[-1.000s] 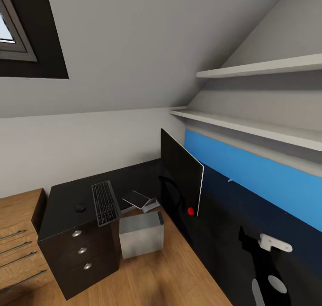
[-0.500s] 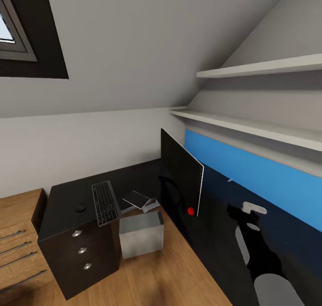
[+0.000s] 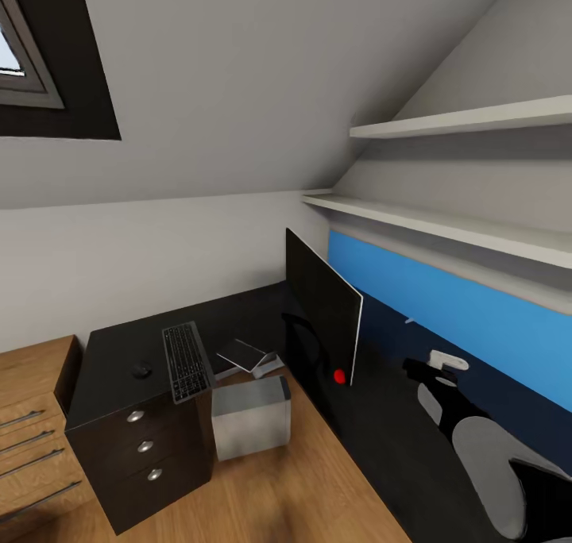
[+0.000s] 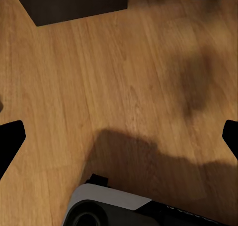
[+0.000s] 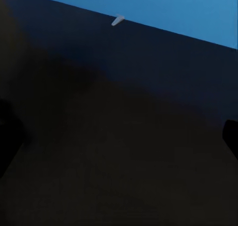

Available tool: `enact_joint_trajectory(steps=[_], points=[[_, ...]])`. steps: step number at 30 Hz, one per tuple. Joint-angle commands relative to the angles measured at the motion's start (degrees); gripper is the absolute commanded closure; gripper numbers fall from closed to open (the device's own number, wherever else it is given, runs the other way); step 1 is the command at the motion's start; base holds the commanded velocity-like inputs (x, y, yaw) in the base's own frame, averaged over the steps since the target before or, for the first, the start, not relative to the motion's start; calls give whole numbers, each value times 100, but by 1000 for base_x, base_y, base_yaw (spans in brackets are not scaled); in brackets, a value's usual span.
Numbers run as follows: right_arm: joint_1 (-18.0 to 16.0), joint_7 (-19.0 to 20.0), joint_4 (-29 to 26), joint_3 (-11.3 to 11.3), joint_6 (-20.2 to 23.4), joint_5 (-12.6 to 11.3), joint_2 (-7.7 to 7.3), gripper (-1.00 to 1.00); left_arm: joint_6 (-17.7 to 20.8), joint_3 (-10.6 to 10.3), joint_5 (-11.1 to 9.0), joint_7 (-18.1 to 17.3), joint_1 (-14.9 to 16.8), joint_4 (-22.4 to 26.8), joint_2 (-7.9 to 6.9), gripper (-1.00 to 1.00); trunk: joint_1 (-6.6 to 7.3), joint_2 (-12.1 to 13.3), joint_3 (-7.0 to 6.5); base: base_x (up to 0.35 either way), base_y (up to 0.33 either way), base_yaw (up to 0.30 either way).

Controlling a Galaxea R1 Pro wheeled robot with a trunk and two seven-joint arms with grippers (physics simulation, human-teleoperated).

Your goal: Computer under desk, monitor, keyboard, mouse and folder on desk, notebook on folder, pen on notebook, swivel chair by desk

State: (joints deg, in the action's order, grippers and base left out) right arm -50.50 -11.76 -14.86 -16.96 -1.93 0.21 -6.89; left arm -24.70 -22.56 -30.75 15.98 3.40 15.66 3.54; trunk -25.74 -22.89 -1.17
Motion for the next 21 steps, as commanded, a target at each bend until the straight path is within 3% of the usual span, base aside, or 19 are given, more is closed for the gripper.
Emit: enact_joint_trajectory(steps=[1,8,21], points=[[-27,-5,84,-13,-68,5,-8,-100,-17,-49,-20,46,3,-2,-2,-100,-4,-3,2,224,0,0],[-103,47,361,-27,-176,-13,-30,-100,-17,-53,-23,46,3,-2,-2,-100,-4,-3,2,175,0,0],[-100,59,393,-54,-148,-112,26,-100,-16,-64,-28,46,3,-2,-2,-100,-4,-3,2,12,86,0]])
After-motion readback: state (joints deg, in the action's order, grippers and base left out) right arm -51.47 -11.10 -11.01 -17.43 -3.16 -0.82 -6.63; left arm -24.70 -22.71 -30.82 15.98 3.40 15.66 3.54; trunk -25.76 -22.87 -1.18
